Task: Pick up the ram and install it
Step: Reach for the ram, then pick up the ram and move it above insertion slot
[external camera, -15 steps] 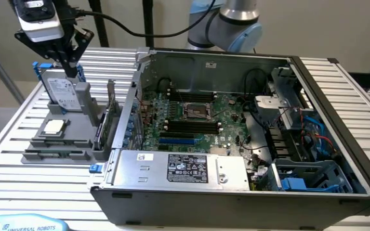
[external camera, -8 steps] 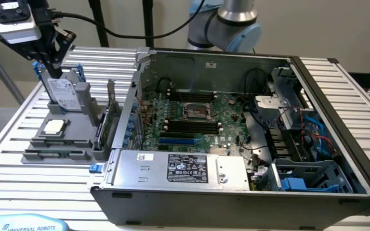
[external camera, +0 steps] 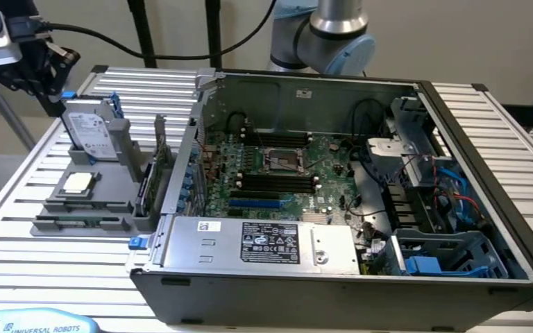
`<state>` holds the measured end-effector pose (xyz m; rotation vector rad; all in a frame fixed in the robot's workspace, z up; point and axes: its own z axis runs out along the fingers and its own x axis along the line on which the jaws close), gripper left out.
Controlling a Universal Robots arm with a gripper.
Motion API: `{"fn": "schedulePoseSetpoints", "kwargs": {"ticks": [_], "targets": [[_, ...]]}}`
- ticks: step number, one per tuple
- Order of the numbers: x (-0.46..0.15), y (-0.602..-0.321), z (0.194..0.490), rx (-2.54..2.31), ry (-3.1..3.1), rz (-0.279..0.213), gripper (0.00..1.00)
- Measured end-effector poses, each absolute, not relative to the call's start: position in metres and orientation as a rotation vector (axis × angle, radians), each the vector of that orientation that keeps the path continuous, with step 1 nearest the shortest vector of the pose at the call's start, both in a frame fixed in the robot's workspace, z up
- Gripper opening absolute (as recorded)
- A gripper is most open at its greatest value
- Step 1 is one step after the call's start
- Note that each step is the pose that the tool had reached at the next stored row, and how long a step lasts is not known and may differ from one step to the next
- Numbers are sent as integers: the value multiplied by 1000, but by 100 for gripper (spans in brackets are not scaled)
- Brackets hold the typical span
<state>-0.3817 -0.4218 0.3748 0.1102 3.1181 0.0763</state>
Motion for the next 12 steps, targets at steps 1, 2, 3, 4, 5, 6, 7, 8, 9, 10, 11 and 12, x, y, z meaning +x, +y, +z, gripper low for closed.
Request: {"fn": "schedulePoseSetpoints", "kwargs": {"ticks": [1, 2, 3, 4, 5, 6, 7, 8, 9, 10, 11, 12], "targets": [[-383, -426, 375, 110, 3118, 76, 11], [-384, -430, 374, 110, 3118, 76, 11], [-385, -434, 374, 110, 3118, 76, 11], [-385, -437, 374, 111, 3118, 76, 11], [-385, -439, 374, 110, 3118, 76, 11], [-386, -440, 374, 110, 3118, 76, 11], [-387, -440, 374, 111, 3118, 76, 11], [-387, -440, 374, 111, 3118, 76, 11], [-387, -440, 374, 110, 3118, 76, 11], [-387, -440, 374, 110, 3118, 76, 11], [-388, -440, 374, 110, 3118, 76, 11], [-388, -440, 374, 110, 3118, 76, 11]]}}
